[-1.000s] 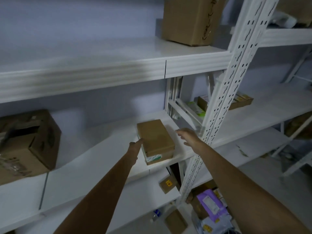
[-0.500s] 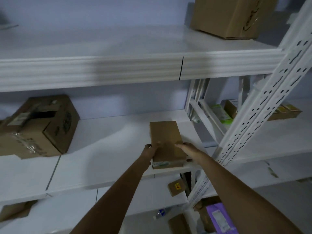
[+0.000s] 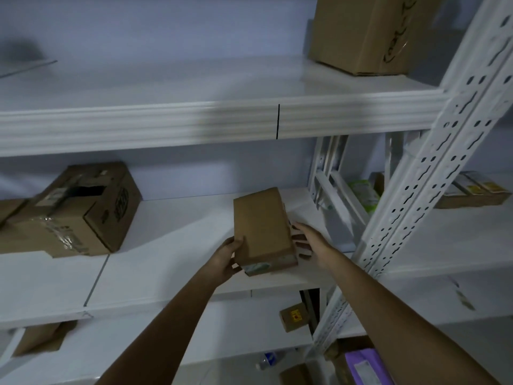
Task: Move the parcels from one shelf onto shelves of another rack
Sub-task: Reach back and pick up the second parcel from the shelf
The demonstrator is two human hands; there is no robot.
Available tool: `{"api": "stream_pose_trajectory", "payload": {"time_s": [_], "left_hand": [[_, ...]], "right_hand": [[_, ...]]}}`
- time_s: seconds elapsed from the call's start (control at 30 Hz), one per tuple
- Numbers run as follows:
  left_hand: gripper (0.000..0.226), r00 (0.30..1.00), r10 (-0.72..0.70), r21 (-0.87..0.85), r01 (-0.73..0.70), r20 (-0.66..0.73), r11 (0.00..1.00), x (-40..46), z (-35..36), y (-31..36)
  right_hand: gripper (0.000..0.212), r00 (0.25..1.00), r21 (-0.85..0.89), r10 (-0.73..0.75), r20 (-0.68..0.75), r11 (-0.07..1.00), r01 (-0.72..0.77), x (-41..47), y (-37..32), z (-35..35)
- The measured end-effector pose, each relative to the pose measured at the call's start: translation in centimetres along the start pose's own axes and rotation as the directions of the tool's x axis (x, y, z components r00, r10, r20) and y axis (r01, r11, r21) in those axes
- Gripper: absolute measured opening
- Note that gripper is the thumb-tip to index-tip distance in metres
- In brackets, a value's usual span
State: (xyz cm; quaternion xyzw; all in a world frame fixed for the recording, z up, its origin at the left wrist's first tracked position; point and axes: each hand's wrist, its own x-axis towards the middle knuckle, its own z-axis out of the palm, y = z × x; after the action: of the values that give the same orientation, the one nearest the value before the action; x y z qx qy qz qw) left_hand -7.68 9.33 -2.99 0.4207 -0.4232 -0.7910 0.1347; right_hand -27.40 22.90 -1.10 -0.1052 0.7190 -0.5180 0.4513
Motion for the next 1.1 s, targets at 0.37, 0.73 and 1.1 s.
{"api": "stream_pose_trajectory", "payload": {"time_s": [0.37, 0.73, 1.1], "left_hand": [[0.039, 0.978, -0.053, -0.136, 0.082, 0.204, 0.987, -3.7, -1.9, 0.6], [0.035, 0.996, 0.089, 0.244, -0.088, 0.007, 0.966, -5.4, 0.1, 3.9], [0.075, 0.937, 0.350, 0.666, -0.249, -0.019, 0.703, -8.0, 5.6, 4.0]], "right_hand": [[0.063, 0.859, 0.468, -0.100, 0.502, 0.867, -0.172, -0.6, -0.4, 1.1], [0.053, 0.933, 0.407, -0.143, 0.331, 0.914, -0.004, -1.4, -0.3, 2.2], [0.116, 0.983, 0.009, -0.176, 0.046, 0.984, 0.176, -4.6, -1.6, 5.0]]}}
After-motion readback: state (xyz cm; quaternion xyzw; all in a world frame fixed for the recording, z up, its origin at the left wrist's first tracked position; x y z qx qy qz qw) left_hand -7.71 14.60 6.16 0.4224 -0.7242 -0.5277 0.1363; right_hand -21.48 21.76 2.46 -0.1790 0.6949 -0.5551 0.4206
